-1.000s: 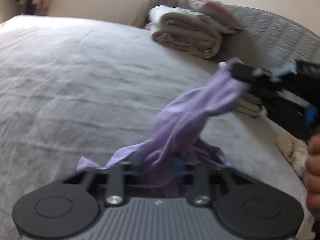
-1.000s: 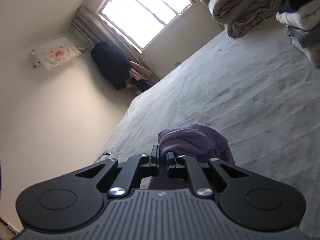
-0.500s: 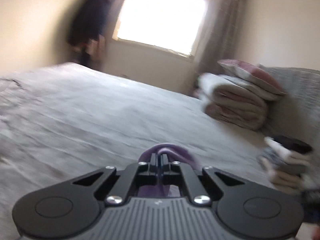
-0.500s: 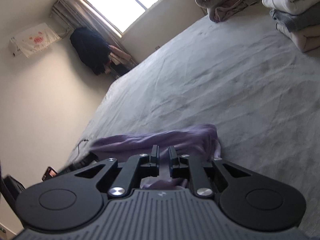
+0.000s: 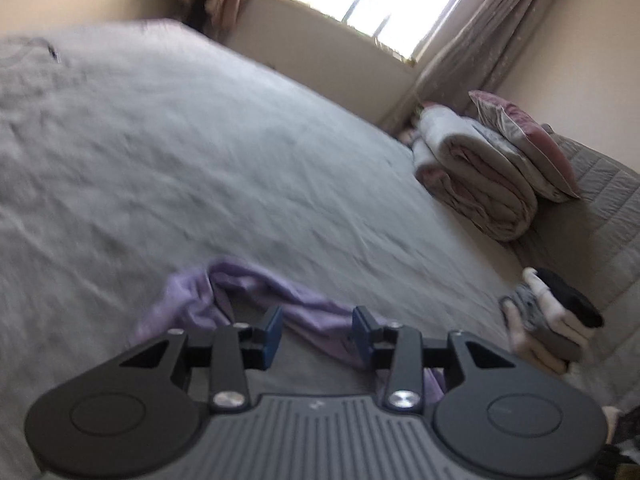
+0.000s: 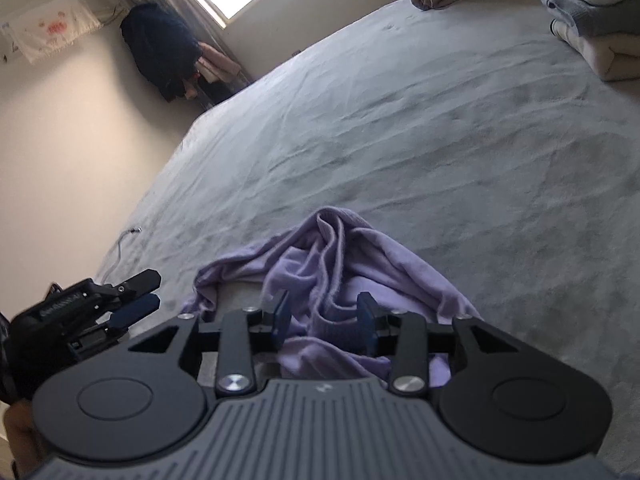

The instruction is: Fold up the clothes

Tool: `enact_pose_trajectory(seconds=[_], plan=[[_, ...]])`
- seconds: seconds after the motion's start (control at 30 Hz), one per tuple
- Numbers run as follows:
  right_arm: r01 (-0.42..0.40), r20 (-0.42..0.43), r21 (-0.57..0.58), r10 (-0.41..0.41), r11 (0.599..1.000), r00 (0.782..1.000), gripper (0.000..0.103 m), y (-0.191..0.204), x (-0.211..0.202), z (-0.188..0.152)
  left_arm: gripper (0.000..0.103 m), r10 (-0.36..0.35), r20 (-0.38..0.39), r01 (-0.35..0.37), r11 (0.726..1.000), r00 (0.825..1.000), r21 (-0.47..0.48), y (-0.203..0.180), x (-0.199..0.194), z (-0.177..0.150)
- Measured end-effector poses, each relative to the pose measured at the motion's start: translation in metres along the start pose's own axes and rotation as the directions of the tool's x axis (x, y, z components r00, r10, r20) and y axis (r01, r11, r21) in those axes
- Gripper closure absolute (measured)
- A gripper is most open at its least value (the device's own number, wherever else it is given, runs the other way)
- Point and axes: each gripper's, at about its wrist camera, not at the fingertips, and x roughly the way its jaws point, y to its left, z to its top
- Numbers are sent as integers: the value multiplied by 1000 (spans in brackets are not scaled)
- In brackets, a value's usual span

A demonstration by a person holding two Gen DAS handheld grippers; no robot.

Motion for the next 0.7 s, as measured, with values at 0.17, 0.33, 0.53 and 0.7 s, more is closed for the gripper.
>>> enact_pose_trajectory(seconds=[0.17, 0.33, 0.53, 0.7], plan=[[71, -17, -25, -71, 997, 997, 62, -8, -11, -6, 63, -27, -83, 26, 999, 996, -22, 4, 7, -4], [100, -60, -65, -104, 993, 993, 64, -11, -15, -15, 63, -47, -117, 45, 999, 992, -23, 2, 7, -6], [108, -78, -74, -114, 991, 990, 64, -15, -14, -23, 63, -76, -162, 71, 997, 984, -32, -3, 12, -12], [76, -40, -117, -82, 990, 996, 92, -6, -14, -26, 63, -117, -201, 110, 993, 973, -44, -6, 16, -16]])
